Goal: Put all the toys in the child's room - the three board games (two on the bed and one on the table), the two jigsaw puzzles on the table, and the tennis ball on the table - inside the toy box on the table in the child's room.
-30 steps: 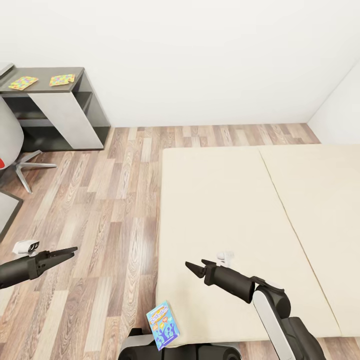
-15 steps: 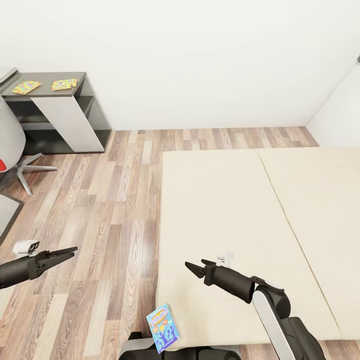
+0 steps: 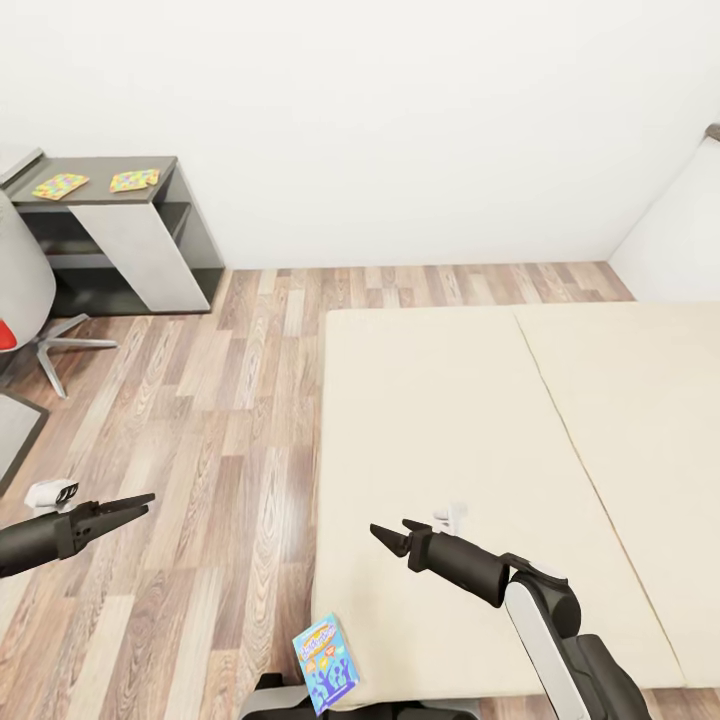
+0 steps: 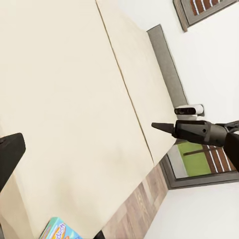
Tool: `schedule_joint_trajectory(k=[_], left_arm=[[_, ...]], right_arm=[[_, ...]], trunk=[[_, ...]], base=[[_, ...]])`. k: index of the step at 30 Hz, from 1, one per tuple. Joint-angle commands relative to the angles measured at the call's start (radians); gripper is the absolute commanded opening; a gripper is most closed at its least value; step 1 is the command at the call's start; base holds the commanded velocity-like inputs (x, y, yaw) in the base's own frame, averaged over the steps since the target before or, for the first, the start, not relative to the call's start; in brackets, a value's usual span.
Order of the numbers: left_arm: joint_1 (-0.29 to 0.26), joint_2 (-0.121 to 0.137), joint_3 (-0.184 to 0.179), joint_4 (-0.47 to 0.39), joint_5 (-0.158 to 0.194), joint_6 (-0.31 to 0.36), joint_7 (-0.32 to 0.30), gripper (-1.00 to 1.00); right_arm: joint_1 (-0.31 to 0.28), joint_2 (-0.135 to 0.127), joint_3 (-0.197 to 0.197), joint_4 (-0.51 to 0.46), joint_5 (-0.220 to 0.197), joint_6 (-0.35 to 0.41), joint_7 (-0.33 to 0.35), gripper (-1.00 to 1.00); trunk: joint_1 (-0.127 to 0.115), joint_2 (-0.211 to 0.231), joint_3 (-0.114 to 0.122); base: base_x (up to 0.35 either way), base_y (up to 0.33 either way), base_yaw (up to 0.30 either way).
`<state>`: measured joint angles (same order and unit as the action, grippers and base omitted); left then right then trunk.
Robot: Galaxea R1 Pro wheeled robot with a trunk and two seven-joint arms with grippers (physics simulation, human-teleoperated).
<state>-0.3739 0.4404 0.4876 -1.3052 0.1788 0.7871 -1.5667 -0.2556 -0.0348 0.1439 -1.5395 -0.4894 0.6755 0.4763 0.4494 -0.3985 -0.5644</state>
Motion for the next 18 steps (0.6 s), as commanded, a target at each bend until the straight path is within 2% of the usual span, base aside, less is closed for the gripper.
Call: schedule_joint_trajectory(k=[1, 18], left_arm=[[0.0, 0.0, 0.0, 0.0, -0.001, 0.011, -0.004, 1.0], [0.0, 0.0, 0.004, 0.0, -0.001, 0.011, -0.004, 1.0]], right_arm=[[-0.001, 0.0, 0.0, 0.0, -0.004, 0.005, -0.001, 1.0], [-0.001, 0.001, 0.001, 0.0, 0.002, 0.006, -0.001, 1.0]], trunk=[[0.001, -0.002, 0.0], [0.001, -0.002, 0.028]], base=[[0.0, 0.0, 0.022], [0.0, 0.0, 0.06]])
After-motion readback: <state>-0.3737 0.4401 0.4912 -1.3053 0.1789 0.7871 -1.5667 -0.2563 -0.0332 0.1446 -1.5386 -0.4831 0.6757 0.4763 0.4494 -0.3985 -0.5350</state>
